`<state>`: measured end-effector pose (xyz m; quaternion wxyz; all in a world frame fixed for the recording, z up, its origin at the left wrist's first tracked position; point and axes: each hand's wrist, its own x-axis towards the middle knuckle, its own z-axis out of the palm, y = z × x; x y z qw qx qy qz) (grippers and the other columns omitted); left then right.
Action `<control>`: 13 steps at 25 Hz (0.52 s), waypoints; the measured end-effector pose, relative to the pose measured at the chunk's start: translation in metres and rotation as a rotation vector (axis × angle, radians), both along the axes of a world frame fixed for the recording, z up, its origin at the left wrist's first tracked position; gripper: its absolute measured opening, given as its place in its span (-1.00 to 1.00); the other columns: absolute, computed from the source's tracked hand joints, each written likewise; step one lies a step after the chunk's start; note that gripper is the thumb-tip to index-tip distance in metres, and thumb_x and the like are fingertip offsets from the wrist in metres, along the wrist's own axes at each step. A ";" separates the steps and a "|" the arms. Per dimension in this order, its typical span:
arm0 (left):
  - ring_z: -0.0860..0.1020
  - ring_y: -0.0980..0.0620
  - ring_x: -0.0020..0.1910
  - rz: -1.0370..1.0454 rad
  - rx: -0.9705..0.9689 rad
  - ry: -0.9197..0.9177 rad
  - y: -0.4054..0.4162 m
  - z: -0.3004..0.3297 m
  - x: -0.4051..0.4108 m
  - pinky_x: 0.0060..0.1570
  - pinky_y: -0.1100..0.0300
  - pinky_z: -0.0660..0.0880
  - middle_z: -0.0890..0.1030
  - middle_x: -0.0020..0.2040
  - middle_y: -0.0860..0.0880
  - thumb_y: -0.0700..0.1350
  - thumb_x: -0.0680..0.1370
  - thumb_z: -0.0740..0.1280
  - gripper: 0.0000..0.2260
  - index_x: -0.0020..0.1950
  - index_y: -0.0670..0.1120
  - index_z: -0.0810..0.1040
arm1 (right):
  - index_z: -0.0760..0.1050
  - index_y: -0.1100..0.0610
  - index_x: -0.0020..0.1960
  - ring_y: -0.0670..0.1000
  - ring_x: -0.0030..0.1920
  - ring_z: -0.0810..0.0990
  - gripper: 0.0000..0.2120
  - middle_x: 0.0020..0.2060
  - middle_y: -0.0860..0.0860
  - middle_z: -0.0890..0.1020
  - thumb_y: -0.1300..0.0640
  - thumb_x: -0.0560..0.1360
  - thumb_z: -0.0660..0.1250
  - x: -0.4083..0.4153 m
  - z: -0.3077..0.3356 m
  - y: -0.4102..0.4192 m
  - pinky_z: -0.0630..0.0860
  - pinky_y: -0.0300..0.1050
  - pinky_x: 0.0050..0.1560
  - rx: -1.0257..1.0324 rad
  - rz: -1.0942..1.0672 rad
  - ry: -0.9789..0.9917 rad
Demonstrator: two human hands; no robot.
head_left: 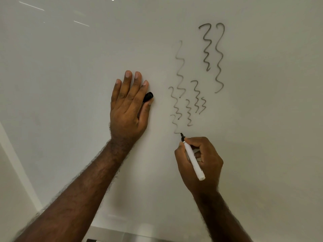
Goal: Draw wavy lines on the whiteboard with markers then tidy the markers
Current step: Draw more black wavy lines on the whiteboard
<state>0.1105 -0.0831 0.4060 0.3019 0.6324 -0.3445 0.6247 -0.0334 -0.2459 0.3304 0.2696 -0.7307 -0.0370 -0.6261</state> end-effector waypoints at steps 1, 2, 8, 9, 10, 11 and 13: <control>0.36 -0.36 0.52 0.000 0.002 0.006 0.000 -0.001 0.000 0.53 -0.33 0.25 0.44 0.49 -0.29 -0.24 0.67 0.35 -0.65 0.44 -0.32 0.49 | 0.64 0.24 -0.07 -0.15 -0.30 0.55 -0.84 -0.27 0.00 0.65 0.12 0.54 0.45 0.000 -0.001 -0.001 0.50 -0.43 -0.13 0.005 0.021 0.011; 0.36 -0.36 0.52 0.000 0.005 0.011 0.001 -0.002 -0.001 0.53 -0.33 0.25 0.43 0.49 -0.29 -0.24 0.67 0.35 -0.65 0.44 -0.32 0.49 | 0.63 0.22 -0.06 -0.14 -0.31 0.56 -0.88 -0.28 -0.01 0.65 0.15 0.53 0.47 -0.002 0.000 -0.001 0.52 -0.40 -0.17 0.017 0.036 0.030; 0.28 -0.34 0.58 -0.058 0.068 0.134 0.010 -0.016 -0.017 0.58 -0.30 0.17 0.37 0.54 -0.30 -0.27 0.68 0.34 -0.64 0.47 -0.31 0.46 | 0.59 0.09 -0.05 0.04 -0.31 0.67 -0.81 -0.26 -0.04 0.68 0.30 0.49 0.54 -0.026 0.015 0.014 0.61 -0.06 -0.36 0.425 0.368 0.216; 0.26 -0.31 0.59 -0.084 0.085 0.183 0.013 -0.023 -0.025 0.58 -0.29 0.18 0.36 0.55 -0.29 -0.28 0.67 0.34 -0.62 0.48 -0.31 0.45 | 0.61 0.10 -0.03 0.09 -0.27 0.69 -0.84 -0.21 0.01 0.71 0.29 0.51 0.54 -0.030 0.015 0.015 0.62 0.01 -0.37 0.482 0.454 0.257; 0.25 -0.27 0.61 -0.113 0.107 0.238 0.018 -0.033 -0.034 0.58 -0.29 0.19 0.35 0.56 -0.27 -0.28 0.67 0.34 -0.61 0.50 -0.31 0.43 | 0.63 0.12 0.02 0.15 -0.23 0.71 -0.87 -0.17 0.06 0.72 0.26 0.52 0.53 -0.035 0.014 0.014 0.62 0.04 -0.38 0.522 0.543 0.288; 0.23 -0.23 0.62 -0.142 0.138 0.291 0.023 -0.045 -0.043 0.58 -0.29 0.20 0.34 0.58 -0.25 -0.28 0.67 0.33 -0.59 0.52 -0.30 0.41 | 0.64 0.15 0.06 0.19 -0.21 0.72 -0.87 -0.12 0.11 0.73 0.24 0.54 0.52 -0.039 0.012 0.013 0.61 0.03 -0.39 0.553 0.626 0.316; 0.22 -0.18 0.64 -0.189 0.227 0.378 0.034 -0.072 -0.061 0.57 -0.28 0.22 0.33 0.60 -0.21 -0.27 0.66 0.31 -0.57 0.54 -0.29 0.38 | 0.63 0.22 0.11 0.20 -0.20 0.73 -0.82 -0.07 0.17 0.74 0.16 0.55 0.44 -0.044 0.009 0.013 0.60 -0.02 -0.39 0.606 0.744 0.373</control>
